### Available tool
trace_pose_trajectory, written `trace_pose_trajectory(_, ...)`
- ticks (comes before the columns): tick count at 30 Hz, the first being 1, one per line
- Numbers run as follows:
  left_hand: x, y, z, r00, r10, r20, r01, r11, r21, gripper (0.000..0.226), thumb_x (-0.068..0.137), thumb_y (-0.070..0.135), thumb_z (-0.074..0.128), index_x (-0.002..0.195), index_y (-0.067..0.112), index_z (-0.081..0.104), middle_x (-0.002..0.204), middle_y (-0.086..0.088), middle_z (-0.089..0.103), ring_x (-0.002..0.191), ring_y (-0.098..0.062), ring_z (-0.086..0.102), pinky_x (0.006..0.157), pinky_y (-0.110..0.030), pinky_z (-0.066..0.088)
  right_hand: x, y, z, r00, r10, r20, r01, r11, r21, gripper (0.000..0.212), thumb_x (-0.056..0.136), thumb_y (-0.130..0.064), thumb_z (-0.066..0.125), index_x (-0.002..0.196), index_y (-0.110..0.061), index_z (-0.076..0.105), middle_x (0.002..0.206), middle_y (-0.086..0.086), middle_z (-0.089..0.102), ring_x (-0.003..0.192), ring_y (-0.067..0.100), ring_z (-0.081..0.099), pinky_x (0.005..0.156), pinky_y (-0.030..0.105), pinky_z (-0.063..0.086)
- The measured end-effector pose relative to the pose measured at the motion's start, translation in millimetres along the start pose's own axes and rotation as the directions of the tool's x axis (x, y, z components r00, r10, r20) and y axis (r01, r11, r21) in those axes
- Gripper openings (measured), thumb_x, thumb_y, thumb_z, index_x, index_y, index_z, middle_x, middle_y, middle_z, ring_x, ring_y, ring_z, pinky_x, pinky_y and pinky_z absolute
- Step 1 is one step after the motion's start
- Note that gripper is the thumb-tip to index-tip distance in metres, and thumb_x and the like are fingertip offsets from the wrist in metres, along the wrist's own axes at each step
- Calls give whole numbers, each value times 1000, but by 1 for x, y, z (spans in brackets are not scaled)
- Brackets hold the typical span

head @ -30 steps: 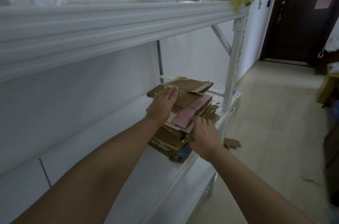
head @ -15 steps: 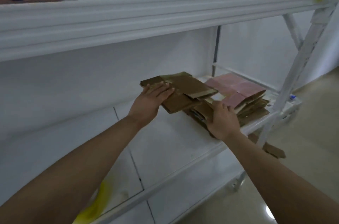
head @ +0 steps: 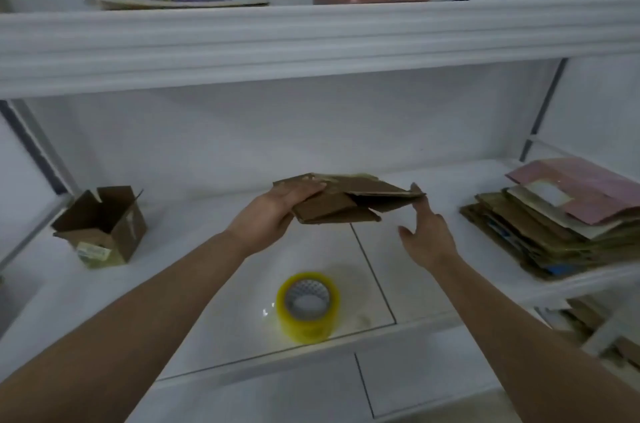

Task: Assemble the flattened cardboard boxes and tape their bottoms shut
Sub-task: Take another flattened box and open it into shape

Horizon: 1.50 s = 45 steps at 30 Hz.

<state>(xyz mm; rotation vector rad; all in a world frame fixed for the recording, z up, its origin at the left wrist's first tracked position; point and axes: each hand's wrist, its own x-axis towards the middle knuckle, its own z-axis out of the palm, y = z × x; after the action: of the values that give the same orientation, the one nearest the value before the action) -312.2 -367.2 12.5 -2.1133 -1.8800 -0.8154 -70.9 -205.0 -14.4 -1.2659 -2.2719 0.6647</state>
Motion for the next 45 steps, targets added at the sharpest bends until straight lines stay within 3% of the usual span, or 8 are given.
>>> trace_pose_trajectory(6, -83, -62, -58, 986, -166, 19, 167, 983, -83, 59, 94, 5, 49, 148, 22, 31, 147, -1, 45, 129, -20, 48, 104, -22, 37, -16, -102, 84, 997, -66, -28, 70, 983, 171, 63, 92, -2, 50, 147, -20, 27, 129, 18, 56, 107, 36, 60, 82, 33, 46)
trace_pose_trajectory(11, -145, -115, -91, 941, -314, 124, 328, 938, -114, 68, 95, 21, 56, 153, 15, 21, 150, -5, 42, 133, -23, 46, 110, -39, 38, -38, -173, 142, 994, -109, -20, 111, 961, 255, 48, 94, 2, 43, 139, -15, 40, 128, 15, 60, 109, 34, 59, 82, 32, 44)
trace_pose_trajectory(17, -189, -125, -111, 891, -349, 291, 428, 858, -282, 86, 92, 21, 57, 147, 35, -7, 131, 26, 42, 112, 10, 46, 88, -1, 40, -49, -216, 182, 992, -102, 77, 83, 972, 220, 32, 94, 0, 42, 123, -8, 52, 108, 16, 68, 93, 34, 61, 71, 31, 41)
trace_pose_trajectory(24, -229, -126, -101, 780, -442, 443, 622, 464, -631, 83, 79, 71, 51, 145, 54, 3, 144, 19, 40, 135, -10, 41, 110, -36, 40, -59, -232, 220, 968, 35, 249, -136, 906, 402, 47, 106, -41, 24, 105, -11, 60, 106, 12, 64, 101, 29, 61, 96, 45, 47)
trace_pose_trajectory(28, -231, -131, -104, 674, -509, 536, 646, 53, -761, 81, 61, 95, 29, 134, 60, 33, 145, 9, 46, 136, -23, 40, 112, -55, 31, -57, -241, 228, 973, 22, 231, -124, 893, 433, 52, 104, -47, 20, 112, -16, 60, 113, 11, 65, 107, 28, 60, 101, 50, 44)
trace_pose_trajectory(31, -227, -136, -108, 667, -521, 533, 562, -118, -818, 69, 83, 79, 30, 141, 42, 38, 145, 0, 49, 132, -30, 46, 106, -61, 36, -57, -240, 230, 972, 28, 232, -134, 880, 456, 55, 103, -50, 19, 116, -17, 61, 115, 10, 64, 110, 27, 59, 103, 48, 43)
trace_pose_trajectory(35, -217, -131, -105, 608, -620, 496, 558, -111, -822, 35, 101, 34, 41, 135, 35, 49, 123, -8, 65, 117, -34, 59, 101, -63, 42, -54, -239, 228, 969, 14, 246, -135, 866, 482, 55, 103, -51, 21, 119, -14, 58, 116, 9, 63, 110, 25, 58, 100, 44, 44)
trace_pose_trajectory(45, -210, -135, -78, 620, -692, 370, 364, -165, -917, 45, 99, 2, 40, 137, 24, 50, 120, -17, 65, 91, -28, 69, 65, -34, 56, -66, -235, 236, 936, -210, 282, -92, 628, 773, 38, 98, -14, 54, 132, -18, 37, 116, 9, 61, 106, 23, 63, 74, 29, 57)
